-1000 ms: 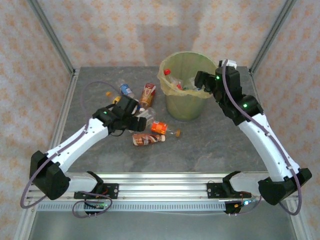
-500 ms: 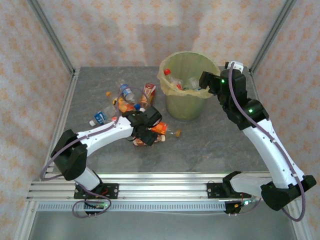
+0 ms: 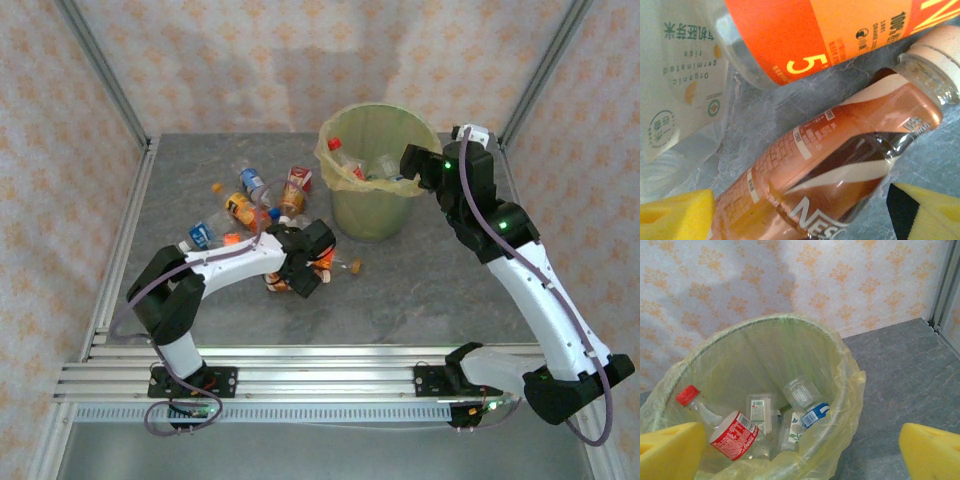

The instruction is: Put the plastic bottles in the bin

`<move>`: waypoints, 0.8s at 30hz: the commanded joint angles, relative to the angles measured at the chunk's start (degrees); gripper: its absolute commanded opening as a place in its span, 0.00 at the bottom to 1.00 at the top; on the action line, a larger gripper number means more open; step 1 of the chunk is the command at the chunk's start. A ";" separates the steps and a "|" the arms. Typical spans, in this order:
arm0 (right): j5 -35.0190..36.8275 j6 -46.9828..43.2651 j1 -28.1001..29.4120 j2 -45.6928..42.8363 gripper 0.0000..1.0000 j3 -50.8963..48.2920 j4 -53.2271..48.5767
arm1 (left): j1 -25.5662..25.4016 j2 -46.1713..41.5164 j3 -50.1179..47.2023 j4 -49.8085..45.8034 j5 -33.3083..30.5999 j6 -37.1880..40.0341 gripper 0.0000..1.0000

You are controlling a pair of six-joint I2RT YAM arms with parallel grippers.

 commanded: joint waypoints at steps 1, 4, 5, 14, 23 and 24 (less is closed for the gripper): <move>1.54 0.05 0.24 -1.37 0.99 -0.79 0.58 | -0.40 0.62 0.71 -0.17 -0.18 -0.79 0.90; 1.54 0.13 0.24 -1.72 0.99 -1.13 0.66 | -0.83 0.55 -0.74 -0.38 0.42 -2.15 0.90; 1.54 0.10 0.24 -1.83 0.99 -1.21 0.79 | -1.00 0.38 -1.28 -0.52 0.88 -2.58 0.89; 1.23 0.19 0.24 -2.06 0.99 -1.53 1.65 | -3.43 0.10 -5.18 -0.83 1.96 -6.00 0.78; 1.02 0.11 0.24 -1.92 0.99 -1.57 1.72 | -4.42 2.03 -5.92 -0.74 0.80 -5.95 0.78; 1.05 0.11 0.24 -1.91 0.99 -1.66 1.72 | -4.56 2.00 -5.82 -0.82 0.75 -5.92 0.76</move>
